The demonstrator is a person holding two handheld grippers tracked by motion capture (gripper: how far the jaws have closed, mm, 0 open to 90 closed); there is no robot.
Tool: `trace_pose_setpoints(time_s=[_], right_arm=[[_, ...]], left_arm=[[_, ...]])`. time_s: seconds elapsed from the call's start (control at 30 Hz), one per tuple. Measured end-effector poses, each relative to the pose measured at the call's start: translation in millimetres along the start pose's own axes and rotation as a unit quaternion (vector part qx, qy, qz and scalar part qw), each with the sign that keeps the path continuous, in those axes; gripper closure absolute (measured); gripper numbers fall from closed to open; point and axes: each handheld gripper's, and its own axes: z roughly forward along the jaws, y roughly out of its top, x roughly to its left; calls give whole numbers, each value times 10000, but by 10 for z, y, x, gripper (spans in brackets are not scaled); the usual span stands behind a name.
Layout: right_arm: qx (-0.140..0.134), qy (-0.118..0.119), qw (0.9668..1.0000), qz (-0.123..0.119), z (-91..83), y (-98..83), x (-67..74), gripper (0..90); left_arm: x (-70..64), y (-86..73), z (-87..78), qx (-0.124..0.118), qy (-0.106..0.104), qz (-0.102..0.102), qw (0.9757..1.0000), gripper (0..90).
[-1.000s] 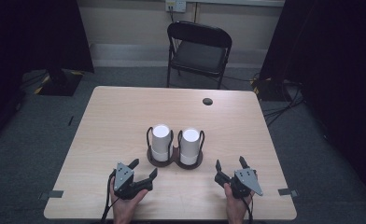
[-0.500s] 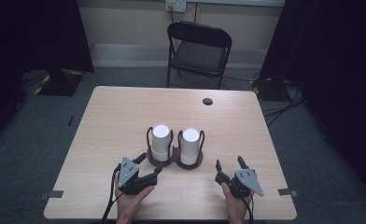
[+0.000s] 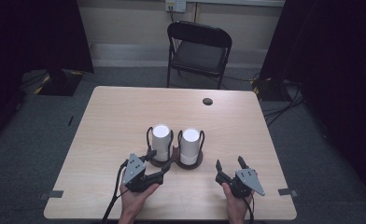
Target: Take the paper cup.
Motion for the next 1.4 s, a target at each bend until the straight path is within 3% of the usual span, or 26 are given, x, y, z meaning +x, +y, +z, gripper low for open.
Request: trace_pose_setpoints(time_s=[0.4,0.87,1.2,1.33,1.4], right_arm=[[23,-8,10000,10,3,2,-1,177],[32,-31,10000,9,5,3,0,178],[41,-31,10000,-2,8,3,3,178],[44,-38,10000,4,9,3,3,177],[48,-31,10000,8,9,4,3,177]], left_arm=[[-56,196,93,-48,-238,105,9996,353],[-63,323,177,-164,-217,133,9995,348],[-79,432,286,-133,-338,245,9990,351],[-58,445,338,-105,-477,39,9988,339],[-59,449,355,-89,-479,54,9988,340]])
